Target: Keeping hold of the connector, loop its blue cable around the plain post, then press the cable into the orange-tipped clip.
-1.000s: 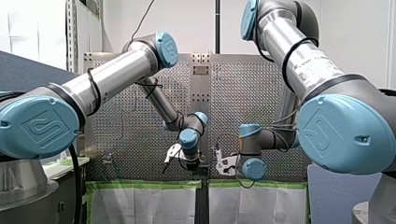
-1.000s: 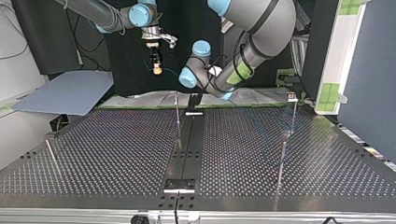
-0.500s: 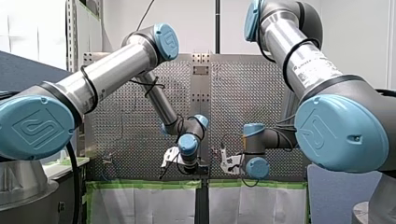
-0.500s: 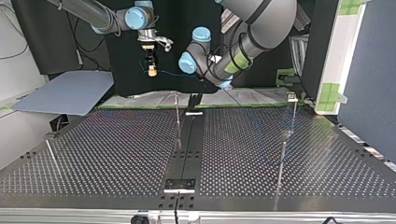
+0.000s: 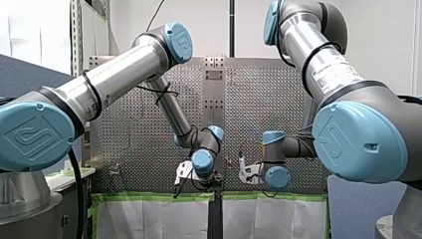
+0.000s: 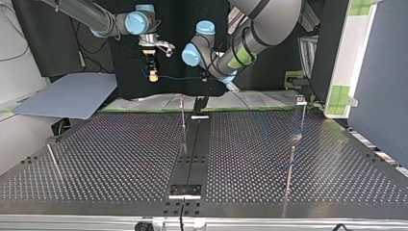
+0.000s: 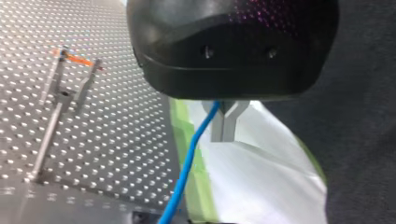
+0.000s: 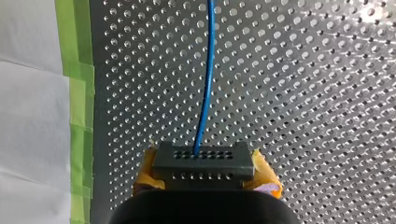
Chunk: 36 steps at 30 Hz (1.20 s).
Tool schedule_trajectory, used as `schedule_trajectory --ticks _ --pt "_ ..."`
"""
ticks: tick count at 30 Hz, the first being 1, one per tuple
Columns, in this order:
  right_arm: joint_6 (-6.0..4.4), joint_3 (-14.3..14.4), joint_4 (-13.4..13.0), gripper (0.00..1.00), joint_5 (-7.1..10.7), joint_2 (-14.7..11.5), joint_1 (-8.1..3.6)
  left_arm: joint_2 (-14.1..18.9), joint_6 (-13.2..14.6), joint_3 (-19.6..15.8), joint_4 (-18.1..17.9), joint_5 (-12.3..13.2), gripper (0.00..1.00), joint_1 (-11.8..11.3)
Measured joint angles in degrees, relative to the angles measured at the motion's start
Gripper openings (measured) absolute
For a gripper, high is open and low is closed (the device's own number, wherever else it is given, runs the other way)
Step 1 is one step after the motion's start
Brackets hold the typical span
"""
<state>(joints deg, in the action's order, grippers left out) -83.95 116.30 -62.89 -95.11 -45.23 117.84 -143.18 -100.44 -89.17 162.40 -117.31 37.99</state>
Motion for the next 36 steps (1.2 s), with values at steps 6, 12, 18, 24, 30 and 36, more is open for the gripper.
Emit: schedule_trajectory --ticks 6,12,18,24,30,36 --pt "0.22 -0.3 0.5 0.0 1.29 0.0 -0.78 1.7 -1.5 0.0 -3.4 -0.7 0.0 0.0" --pt "0.72 -0.6 0.6 0.0 2.53 0.0 -1.54 3.0 -2.0 0.0 -6.5 -1.2 0.0 -0.1" --pt "2.1 -1.1 0.4 0.0 3.69 0.0 -2.39 3.1 -2.3 0.0 -9.4 -3.2 0.0 0.3" --pt "2.52 -1.9 0.6 0.0 4.96 0.1 -3.31 3.1 -3.0 0.0 -12.6 -2.5 0.0 0.5" --pt "3.34 -3.1 1.8 0.0 5.52 0.1 -4.14 3.0 -3.1 0.0 -15.9 -1.4 0.0 0.7" --pt "3.42 -3.7 2.1 0.0 6.23 0.1 -4.61 3.0 -3.5 0.0 -17.3 -0.8 0.0 0.3"
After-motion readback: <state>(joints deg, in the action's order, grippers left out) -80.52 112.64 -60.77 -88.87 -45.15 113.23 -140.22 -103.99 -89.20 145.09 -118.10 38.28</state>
